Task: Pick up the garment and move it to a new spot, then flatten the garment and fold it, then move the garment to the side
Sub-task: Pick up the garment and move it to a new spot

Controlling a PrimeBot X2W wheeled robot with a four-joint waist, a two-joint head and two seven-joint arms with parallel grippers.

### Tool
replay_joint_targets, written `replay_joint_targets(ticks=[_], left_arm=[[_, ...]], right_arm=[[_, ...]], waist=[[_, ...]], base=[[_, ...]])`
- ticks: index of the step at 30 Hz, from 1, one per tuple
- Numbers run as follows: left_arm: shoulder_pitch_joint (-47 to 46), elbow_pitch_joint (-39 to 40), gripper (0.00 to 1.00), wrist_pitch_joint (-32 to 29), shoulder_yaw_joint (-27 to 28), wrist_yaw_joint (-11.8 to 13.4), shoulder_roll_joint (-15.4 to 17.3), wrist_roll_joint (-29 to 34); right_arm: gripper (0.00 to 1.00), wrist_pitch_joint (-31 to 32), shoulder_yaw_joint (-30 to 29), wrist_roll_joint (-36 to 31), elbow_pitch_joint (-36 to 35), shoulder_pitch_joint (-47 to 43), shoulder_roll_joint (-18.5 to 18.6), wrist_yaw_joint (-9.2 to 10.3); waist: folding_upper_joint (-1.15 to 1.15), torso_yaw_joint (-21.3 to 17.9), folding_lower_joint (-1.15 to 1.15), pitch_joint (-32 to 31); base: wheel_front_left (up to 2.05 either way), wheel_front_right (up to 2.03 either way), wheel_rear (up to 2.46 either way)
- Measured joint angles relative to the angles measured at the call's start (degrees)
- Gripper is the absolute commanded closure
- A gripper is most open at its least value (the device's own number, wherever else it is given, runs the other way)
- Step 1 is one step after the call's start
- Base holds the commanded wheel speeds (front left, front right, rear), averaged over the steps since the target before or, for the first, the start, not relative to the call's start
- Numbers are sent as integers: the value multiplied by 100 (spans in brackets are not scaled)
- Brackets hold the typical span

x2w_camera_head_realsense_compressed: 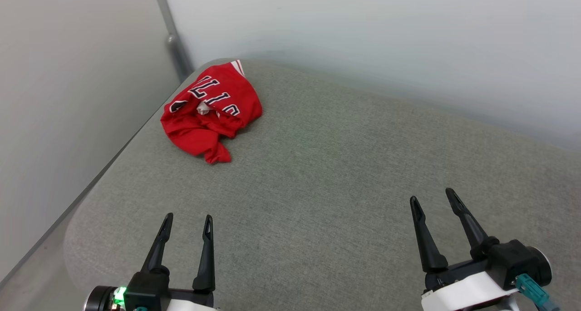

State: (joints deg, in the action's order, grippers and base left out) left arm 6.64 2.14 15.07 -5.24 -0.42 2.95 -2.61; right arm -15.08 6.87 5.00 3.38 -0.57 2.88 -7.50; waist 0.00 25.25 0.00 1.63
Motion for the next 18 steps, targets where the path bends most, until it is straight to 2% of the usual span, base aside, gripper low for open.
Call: replay_joint_targets(ticks=[8, 16, 18], left_arm=[[21, 29, 0, 0, 3, -10, -1, 44], [99, 62, 0, 0, 116, -59, -1, 45], [112, 22, 0, 0, 164, -104, 0, -148]], right_arm=[[0, 0, 13, -10, -4, -2, 0, 0], [0, 0, 71, -10, -68, -5, 0, 0], [0, 0, 89, -45, -101, -5, -1, 0]], waist=[[0, 171, 0, -8], [0, 79, 0, -24], [0, 39, 0, 13]], base=[[0, 0, 0], [0, 0, 0], [0, 0, 0]])
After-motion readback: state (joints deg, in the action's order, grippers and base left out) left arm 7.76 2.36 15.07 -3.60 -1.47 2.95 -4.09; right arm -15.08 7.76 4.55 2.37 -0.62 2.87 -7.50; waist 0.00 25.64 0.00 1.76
